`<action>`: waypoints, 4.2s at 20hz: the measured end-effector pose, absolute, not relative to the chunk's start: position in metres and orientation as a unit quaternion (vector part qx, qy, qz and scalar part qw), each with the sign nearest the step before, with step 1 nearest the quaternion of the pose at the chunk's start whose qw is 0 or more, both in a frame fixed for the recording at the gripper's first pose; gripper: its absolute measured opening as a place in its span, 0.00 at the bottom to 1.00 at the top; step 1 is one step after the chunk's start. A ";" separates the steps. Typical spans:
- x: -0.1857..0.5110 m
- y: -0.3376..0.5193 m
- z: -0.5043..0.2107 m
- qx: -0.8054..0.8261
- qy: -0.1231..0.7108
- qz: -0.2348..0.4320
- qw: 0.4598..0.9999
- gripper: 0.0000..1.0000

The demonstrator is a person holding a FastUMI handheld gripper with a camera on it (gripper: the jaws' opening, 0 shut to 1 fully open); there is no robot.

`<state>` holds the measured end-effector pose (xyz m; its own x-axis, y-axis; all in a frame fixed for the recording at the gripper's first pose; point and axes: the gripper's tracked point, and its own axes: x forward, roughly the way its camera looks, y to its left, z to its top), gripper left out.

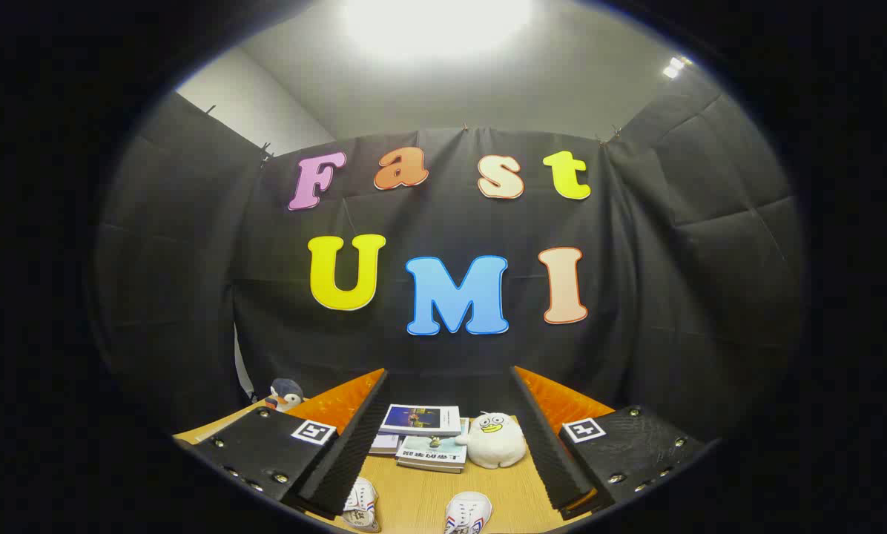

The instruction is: Open the storage box then place both shoes into the box .Put the left shoe in first, then the right shoe, with the right side of both shoes facing outward in a uniform manner.

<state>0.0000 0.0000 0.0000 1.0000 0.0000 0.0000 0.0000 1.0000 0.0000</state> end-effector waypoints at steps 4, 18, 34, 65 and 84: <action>0.002 0.003 0.002 0.007 -0.001 -0.005 1.000 0.95; 0.012 0.014 -0.008 0.010 0.003 0.001 1.000 0.96; 0.035 0.129 -0.132 0.137 0.196 0.196 0.951 0.97; 0.019 0.283 -0.296 0.402 0.482 0.341 0.699 0.40; 0.036 0.382 -0.134 0.383 0.413 0.460 0.686 0.14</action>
